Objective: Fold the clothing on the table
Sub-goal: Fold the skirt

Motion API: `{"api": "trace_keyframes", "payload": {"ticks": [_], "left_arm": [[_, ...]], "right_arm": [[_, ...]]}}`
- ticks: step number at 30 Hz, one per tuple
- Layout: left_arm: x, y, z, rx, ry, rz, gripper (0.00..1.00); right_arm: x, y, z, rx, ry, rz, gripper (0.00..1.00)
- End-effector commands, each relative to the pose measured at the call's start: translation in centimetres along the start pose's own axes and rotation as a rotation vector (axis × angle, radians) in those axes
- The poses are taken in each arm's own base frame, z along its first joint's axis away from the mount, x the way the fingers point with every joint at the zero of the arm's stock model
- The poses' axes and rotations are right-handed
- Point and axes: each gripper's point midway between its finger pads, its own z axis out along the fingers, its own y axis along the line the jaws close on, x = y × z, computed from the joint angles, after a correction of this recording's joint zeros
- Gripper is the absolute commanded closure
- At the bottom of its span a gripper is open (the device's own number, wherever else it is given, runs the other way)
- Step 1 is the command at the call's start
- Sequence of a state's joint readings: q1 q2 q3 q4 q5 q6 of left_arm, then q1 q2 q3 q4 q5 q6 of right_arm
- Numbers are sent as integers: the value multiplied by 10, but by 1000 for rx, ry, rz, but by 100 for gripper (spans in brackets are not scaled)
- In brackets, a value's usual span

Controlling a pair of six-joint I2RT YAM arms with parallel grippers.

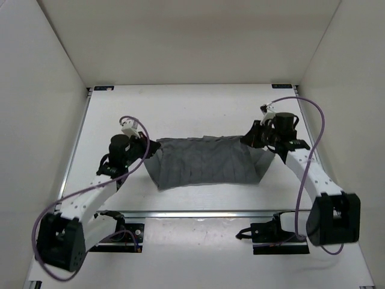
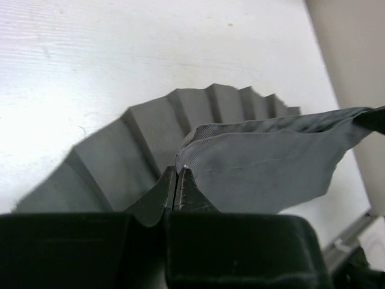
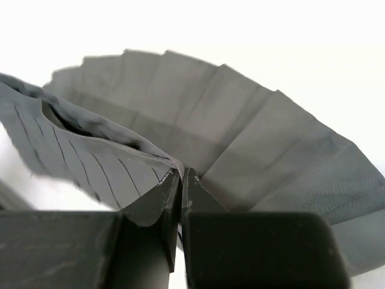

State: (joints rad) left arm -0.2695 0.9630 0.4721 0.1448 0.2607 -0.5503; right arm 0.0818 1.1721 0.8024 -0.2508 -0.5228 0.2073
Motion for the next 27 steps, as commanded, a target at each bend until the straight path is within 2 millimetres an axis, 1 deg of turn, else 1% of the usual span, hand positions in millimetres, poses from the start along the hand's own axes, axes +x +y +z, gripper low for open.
{"api": "trace_keyframes", "payload": {"ticks": [1, 3, 4, 5, 6, 7, 8, 9, 10, 11, 12, 13, 14, 15, 16, 17, 18, 19, 20, 22, 23, 24, 25, 26, 27], "left_arm": [[-33, 12, 27, -62, -79, 36, 100], [-27, 23, 47, -85, -29, 24, 100], [-27, 31, 49, -119, -33, 17, 100], [-28, 36, 57, -142, -28, 6, 100], [-26, 43, 65, -162, -16, -13, 100], [-28, 51, 72, -187, -13, -32, 100], [-29, 52, 77, -187, -12, -38, 100], [-29, 55, 86, -193, 3, -41, 100], [-29, 62, 95, -219, 21, -41, 100], [-24, 66, 98, -237, 45, -42, 100], [-24, 68, 105, -244, 65, -36, 99], [-21, 73, 109, -254, 79, -40, 99], [-18, 74, 110, -257, 87, -40, 96], [-15, 78, 111, -263, 88, -42, 90], [-9, 80, 109, -264, 96, -48, 86], [-11, 81, 110, -263, 79, -46, 82], [-12, 81, 108, -260, 65, -48, 74], [-9, 83, 106, -252, 70, -52, 60], [-13, 84, 106, -254, 62, -51, 55], [-25, 80, 110, -241, 64, -22, 45], [-33, 77, 110, -237, 69, 2, 42], [-32, 77, 108, -259, 78, 13, 41], [-42, 74, 105, -269, 50, 30, 40], [-47, 72, 100, -271, 38, 37, 39], [-54, 70, 94, -268, 16, 33, 38]], "right_arm": [[-53, -15, 29, 36, -112, -18, 100], [-53, -31, 44, 88, -86, -1, 100], [-50, -41, 55, 121, -69, 5, 100], [-61, -41, 56, 122, -80, 1, 100], [-56, -51, 67, 146, -56, 31, 100], [-58, -59, 73, 155, -46, 39, 100], [-66, -58, 77, 145, -47, 46, 100], [-59, -63, 87, 152, -14, 45, 100], [-60, -70, 95, 174, -2, 52, 100], [-62, -72, 103, 182, 17, 39, 100], [-53, -77, 109, 200, 52, 41, 99], [-55, -79, 115, 206, 58, 40, 100], [-58, -80, 122, 211, 67, 31, 100], [-54, -81, 126, 216, 83, 35, 100], [-55, -85, 131, 234, 92, 26, 100], [-55, -87, 137, 240, 111, 10, 94], [-63, -88, 138, 261, 109, -12, 80], [-57, -92, 141, 294, 139, -31, 74], [-69, -97, 139, 324, 122, -52, 71], [-84, -96, 131, 359, 101, -85, 65], [-94, -92, 123, 361, 78, -91, 63], [-101, -94, 112, 378, 57, -79, 62], [-99, -103, 106, 402, 53, -63, 60], [-100, -108, 92, 435, 38, -31, 60], [-106, -107, 83, 430, 13, -12, 60]]}}
